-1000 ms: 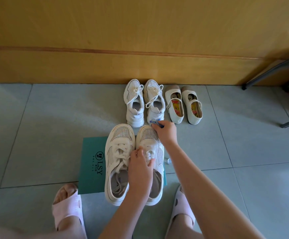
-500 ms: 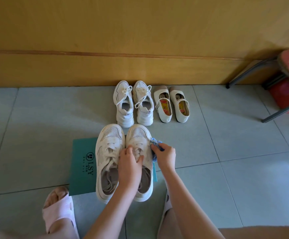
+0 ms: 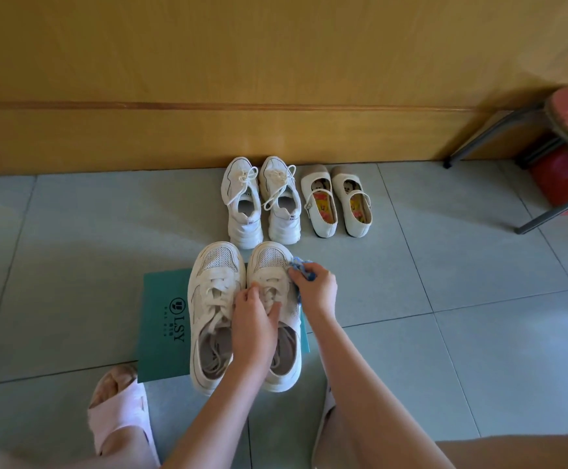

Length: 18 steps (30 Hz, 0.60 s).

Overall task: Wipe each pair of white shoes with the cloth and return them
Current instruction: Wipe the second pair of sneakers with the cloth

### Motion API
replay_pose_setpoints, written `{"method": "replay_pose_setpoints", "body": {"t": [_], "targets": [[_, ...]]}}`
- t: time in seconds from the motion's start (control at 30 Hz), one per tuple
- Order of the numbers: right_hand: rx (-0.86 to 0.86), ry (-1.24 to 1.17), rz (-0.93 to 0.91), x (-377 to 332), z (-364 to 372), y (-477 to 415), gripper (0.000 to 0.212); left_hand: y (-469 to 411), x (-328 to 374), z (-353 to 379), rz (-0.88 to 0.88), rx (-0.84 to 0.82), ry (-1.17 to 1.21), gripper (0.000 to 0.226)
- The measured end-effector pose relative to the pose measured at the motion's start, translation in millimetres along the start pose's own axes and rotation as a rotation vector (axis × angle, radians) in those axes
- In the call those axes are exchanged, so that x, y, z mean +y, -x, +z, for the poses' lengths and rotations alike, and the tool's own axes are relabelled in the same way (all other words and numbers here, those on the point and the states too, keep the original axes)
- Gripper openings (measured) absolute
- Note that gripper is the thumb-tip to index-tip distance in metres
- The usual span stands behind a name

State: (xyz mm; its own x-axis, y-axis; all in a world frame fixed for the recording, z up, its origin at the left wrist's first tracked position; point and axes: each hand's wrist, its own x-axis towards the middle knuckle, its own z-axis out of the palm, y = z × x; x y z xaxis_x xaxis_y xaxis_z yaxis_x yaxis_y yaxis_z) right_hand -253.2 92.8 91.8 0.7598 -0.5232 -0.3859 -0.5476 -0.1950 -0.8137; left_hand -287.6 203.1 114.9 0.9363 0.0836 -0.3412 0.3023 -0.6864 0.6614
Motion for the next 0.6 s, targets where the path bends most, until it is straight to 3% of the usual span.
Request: {"method": "replay_pose_setpoints", "body": {"t": [0.13, 0.27, 0.5, 0.6], "targets": [[0.025, 0.002, 0.042, 19, -7, 15, 0.014, -1, -2, 3, -0.014, 0.008, 0.005, 0.052], [-0.013, -0.037, 0.094, 29, -22, 23, 0.026, -1, -4, 2, 0.004, 0.018, -0.008, 0.051], [-0.036, -0.090, 0.059, 11, -19, 13, 0.004, -3, -4, 2, -0.007, -0.014, -0.021, 0.050], [0.006, -0.114, 0.091, 26, -19, 28, 0.022, -4, -3, 3, 0.019, -0.038, -0.096, 0.049]]}}
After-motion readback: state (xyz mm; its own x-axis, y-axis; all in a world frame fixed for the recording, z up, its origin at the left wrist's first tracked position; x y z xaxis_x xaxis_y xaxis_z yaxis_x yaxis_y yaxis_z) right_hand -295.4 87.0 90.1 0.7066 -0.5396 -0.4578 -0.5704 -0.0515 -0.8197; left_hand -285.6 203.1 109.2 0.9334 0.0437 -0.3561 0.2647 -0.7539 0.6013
